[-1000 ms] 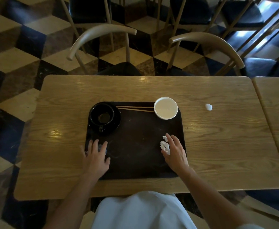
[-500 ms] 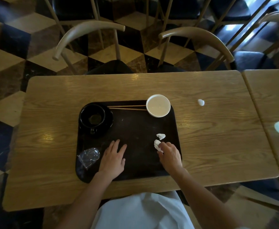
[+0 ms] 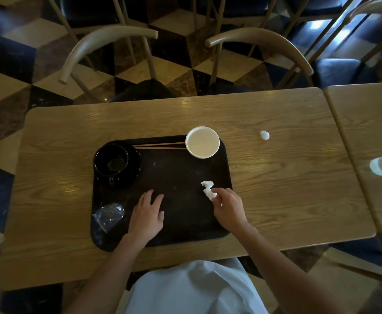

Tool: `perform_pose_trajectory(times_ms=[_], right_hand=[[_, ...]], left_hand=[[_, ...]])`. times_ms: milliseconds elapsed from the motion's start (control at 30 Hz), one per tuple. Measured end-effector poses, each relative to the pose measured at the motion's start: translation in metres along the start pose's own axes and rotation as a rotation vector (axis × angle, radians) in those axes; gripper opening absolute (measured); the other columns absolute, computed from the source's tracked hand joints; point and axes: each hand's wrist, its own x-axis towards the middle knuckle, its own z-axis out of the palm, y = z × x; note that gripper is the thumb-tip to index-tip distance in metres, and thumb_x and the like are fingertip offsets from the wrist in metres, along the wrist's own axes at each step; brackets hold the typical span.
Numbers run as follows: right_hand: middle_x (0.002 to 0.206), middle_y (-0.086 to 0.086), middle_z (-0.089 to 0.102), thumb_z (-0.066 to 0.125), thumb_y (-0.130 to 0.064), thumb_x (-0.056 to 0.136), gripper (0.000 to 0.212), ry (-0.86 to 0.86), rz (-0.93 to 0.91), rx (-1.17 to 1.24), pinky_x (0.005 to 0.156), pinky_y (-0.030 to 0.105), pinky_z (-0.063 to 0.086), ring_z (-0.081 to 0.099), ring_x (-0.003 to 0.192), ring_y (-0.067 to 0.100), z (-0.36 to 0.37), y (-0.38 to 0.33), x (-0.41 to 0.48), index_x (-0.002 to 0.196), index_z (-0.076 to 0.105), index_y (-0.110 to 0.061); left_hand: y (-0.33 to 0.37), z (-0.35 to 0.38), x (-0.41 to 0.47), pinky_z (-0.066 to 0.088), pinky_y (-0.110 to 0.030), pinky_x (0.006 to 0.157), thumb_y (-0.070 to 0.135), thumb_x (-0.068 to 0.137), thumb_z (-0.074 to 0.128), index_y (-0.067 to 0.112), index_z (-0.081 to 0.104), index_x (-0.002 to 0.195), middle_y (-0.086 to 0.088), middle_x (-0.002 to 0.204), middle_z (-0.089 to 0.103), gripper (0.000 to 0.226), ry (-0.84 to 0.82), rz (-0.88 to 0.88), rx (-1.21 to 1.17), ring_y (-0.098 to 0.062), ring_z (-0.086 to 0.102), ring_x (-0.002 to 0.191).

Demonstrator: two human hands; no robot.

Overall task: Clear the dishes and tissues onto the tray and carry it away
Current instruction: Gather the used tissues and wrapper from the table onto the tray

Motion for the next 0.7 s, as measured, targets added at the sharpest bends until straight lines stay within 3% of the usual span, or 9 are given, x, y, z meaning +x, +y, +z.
perform_pose_trajectory(times_ms=[167,233,300,467,567,700], right_hand=[[0.104,0.004,0.063,0.054,-0.013,0.1,0.04,-0.125,0.053,0.171,0.086,0.028,0.048,0.06,0.095,0.016,-0.024,0.008,0.006,0.139,0.057,-0.018],[0.11,0.003,0.063,0.051,-0.019,0.102,0.041,-0.224,0.09,0.249,0.083,0.026,0.049,0.06,0.097,0.012,-0.031,0.011,0.009,0.143,0.053,-0.022],[0.111,0.0,0.064,0.051,-0.022,0.102,0.037,-0.293,0.095,0.276,0.078,0.022,0.049,0.061,0.097,0.009,-0.035,0.014,0.013,0.139,0.058,-0.024],[0.093,-0.002,0.068,0.057,-0.021,0.097,0.024,-0.351,0.161,0.465,0.074,0.027,0.052,0.064,0.085,0.012,-0.044,0.02,0.023,0.118,0.07,-0.022],[0.096,0.01,0.071,0.057,-0.017,0.099,0.017,-0.361,0.206,0.632,0.082,0.038,0.059,0.069,0.088,0.025,-0.056,0.024,0.031,0.108,0.07,-0.02],[0.102,0.012,0.074,0.052,-0.012,0.102,0.018,-0.301,0.272,0.768,0.08,0.035,0.062,0.073,0.095,0.025,-0.081,0.043,0.054,0.109,0.069,-0.01]], left_hand=[[0.029,-0.013,0.007,0.043,-0.041,0.111,0.03,0.099,0.059,0.02,0.044,0.151,-0.008,0.158,0.037,0.055,0.056,0.014,-0.063,-0.024,0.036,0.145],[0.041,-0.019,0.01,0.045,-0.041,0.109,0.028,0.099,0.06,0.019,0.047,0.149,-0.006,0.154,0.042,0.053,0.087,0.03,-0.095,-0.023,0.042,0.141],[0.053,-0.025,0.013,0.046,-0.038,0.107,0.027,0.099,0.06,0.018,0.049,0.148,-0.003,0.15,0.047,0.051,0.118,0.042,-0.128,-0.02,0.046,0.136],[0.083,-0.038,0.018,0.045,-0.029,0.101,0.023,0.099,0.059,0.019,0.057,0.141,0.001,0.14,0.057,0.042,0.213,0.088,-0.204,-0.014,0.054,0.128],[0.107,-0.047,0.023,0.048,-0.024,0.096,0.019,0.097,0.063,0.016,0.062,0.135,0.0,0.132,0.063,0.037,0.269,0.184,-0.229,-0.013,0.06,0.12],[0.148,-0.062,0.045,0.052,-0.025,0.092,0.016,0.096,0.065,0.013,0.065,0.13,-0.001,0.126,0.066,0.034,0.317,0.305,-0.261,-0.012,0.063,0.114]])
